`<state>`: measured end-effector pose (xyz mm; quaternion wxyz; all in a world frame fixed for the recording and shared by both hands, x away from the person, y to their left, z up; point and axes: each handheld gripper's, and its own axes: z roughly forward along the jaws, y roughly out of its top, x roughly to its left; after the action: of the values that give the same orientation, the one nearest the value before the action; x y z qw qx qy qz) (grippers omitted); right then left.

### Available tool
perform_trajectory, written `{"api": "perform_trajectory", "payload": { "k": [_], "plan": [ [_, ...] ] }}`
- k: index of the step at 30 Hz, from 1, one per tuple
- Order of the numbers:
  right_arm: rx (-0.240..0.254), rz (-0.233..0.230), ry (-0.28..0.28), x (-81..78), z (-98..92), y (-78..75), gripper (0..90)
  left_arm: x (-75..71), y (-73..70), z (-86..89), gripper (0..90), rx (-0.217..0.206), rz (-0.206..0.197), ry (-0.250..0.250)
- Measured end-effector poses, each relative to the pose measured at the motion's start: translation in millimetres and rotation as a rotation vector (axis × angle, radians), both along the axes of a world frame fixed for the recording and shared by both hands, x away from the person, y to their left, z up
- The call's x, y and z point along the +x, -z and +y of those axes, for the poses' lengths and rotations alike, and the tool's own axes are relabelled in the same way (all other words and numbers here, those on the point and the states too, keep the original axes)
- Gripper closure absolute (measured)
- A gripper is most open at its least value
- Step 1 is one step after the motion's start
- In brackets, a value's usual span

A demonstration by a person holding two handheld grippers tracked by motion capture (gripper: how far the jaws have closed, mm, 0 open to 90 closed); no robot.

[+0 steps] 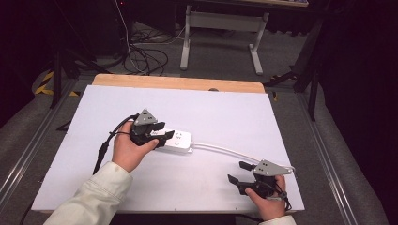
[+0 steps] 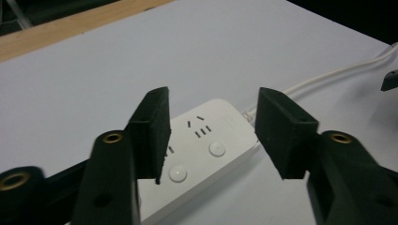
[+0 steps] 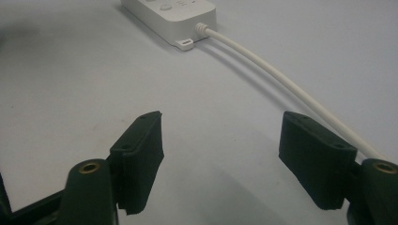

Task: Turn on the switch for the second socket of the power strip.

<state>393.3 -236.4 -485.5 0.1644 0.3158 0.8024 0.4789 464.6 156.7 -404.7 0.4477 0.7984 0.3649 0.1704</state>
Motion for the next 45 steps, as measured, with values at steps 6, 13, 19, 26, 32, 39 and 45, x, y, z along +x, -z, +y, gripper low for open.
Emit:
{"api": "perform_trajectory", "payload": {
  "k": [6,13,19,26,32,39,45],
  "plan": [
    [-0.001,-0.002,-0.001,-0.1,0.4,-0.2,31.2,-11.4,-10.1,11.7,31.2,-0.023,-0.045,0.013],
    [-0.001,-0.004,-0.001,-0.3,0.4,-0.4,31.2,-27.0,-20.6,26.3,23.1,-0.050,-0.084,0.041],
    [0.000,-0.004,-0.003,-0.2,0.7,-0.5,31.1,-45.3,-22.9,44.7,20.9,-0.082,-0.112,0.029],
    [0.000,-0.003,0.000,-0.6,1.3,-0.6,31.1,-63.7,-16.1,64.5,17.9,-0.077,-0.143,0.026],
    [-0.001,-0.004,-0.002,-0.3,1.4,-0.4,30.9,-76.6,-6.3,78.5,13.8,-0.051,-0.165,-0.014],
    [-0.004,-0.007,-0.002,-0.4,1.8,-0.6,30.8,-89.3,7.8,96.0,12.8,-0.076,-0.176,-0.052],
    [-0.006,-0.002,0.000,-0.4,2.2,-0.3,30.8,-99.2,24.0,107.9,10.4,-0.112,-0.144,-0.041]
  ]
}}
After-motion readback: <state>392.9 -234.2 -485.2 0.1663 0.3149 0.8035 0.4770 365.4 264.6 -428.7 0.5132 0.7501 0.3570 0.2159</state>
